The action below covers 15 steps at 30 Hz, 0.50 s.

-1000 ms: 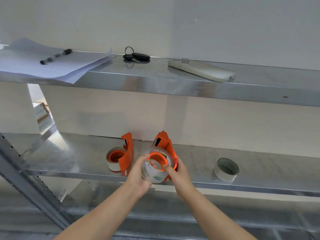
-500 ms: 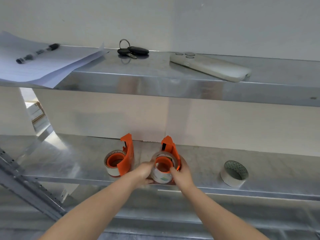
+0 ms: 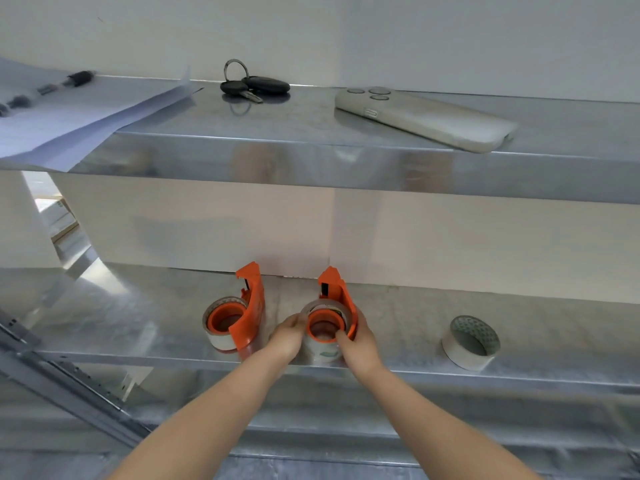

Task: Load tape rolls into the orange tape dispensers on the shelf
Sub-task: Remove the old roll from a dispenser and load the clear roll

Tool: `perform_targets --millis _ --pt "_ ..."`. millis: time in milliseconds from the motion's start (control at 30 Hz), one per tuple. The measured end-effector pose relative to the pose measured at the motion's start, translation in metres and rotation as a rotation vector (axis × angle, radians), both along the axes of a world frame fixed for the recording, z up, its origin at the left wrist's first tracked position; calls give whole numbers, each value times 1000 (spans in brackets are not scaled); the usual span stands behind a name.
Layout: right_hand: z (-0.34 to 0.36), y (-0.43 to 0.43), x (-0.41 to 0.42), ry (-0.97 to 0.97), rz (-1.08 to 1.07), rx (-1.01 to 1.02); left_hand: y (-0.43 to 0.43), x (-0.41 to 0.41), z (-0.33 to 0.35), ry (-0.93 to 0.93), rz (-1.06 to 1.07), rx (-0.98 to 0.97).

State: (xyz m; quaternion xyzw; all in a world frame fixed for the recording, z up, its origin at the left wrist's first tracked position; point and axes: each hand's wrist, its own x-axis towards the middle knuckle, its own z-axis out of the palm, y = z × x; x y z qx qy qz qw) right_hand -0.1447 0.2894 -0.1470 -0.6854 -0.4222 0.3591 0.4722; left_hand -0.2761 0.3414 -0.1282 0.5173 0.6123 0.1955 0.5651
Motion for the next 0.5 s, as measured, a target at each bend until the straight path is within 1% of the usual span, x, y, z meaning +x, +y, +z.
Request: perform_targets --millis 67,300,433,500 --pt "0 -1 -1 -32 16 8 1 -1 -2 29 5 20" --pt "-4 -2 2 -170 14 -3 -1 0 0 4 -10 94" --pt "-5 -1 4 -207 -2 -97 0 -3 4 8 -29 115" --pt "-4 1 8 -251 28 -151 2 -7 9 30 -71 119"
